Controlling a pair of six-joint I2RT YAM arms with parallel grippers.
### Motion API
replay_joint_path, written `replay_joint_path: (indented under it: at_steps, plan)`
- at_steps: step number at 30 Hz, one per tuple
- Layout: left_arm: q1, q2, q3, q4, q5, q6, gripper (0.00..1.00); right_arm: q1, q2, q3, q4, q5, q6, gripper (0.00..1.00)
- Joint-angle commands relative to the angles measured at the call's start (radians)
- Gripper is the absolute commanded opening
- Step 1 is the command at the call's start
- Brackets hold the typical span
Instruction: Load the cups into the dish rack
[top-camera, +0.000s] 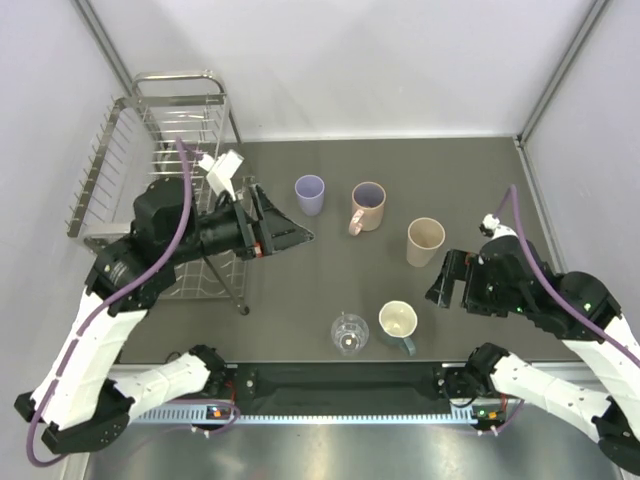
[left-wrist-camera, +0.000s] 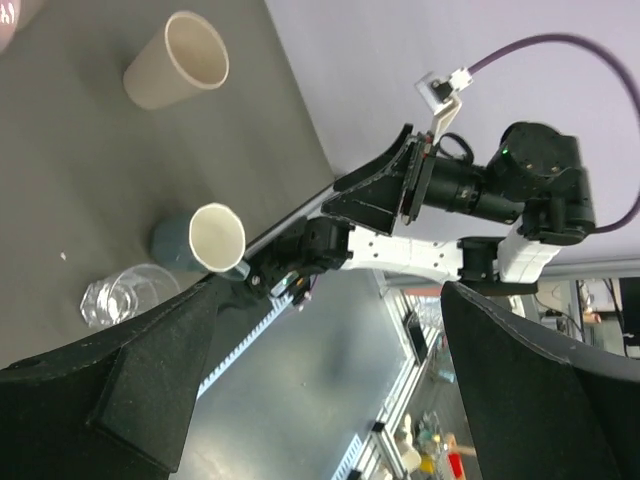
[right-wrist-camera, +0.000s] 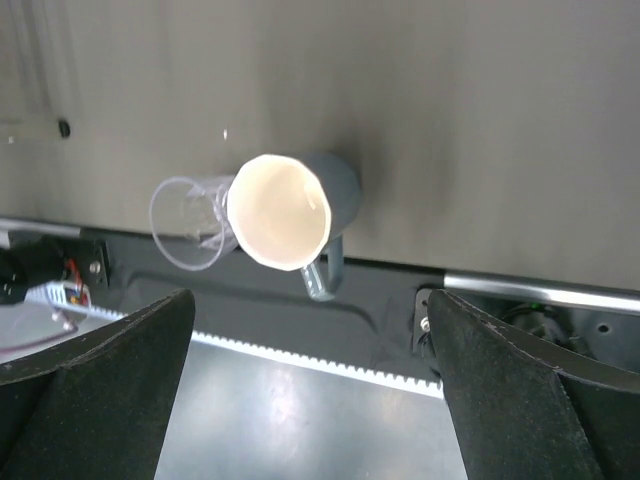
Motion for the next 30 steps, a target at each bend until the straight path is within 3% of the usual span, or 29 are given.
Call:
replay_joint_path:
  at_steps: [1, 4, 17, 23, 30]
  plan:
    - [-0.002, -0.132, -0.015, 0.221, -0.024, -0.034, 0.99, 0.012, -0.065, 0.023, -0.031, 0.101, 0.015, 1.0]
    - [-0.002, -0.14, -0.009, 0.204, -0.069, -0.069, 0.99, 0.012, -0.095, 0.026, -0.017, 0.109, -0.013, 1.0]
    - [-0.002, -0.01, 0.032, 0.184, 0.094, -0.134, 0.98, 0.012, 0.094, -0.063, 0.099, -0.034, -0.12, 0.99]
    - [-0.002, 0.013, 0.034, 0.158, 0.083, -0.094, 0.99, 0.015, 0.187, -0.106, 0.234, -0.132, -0.113, 0.9]
    - [-0.002, 0.122, 0.19, -0.152, -0.072, 0.085, 0.89, 0.026, 0.212, -0.135, 0.299, -0.141, -0.092, 0.86]
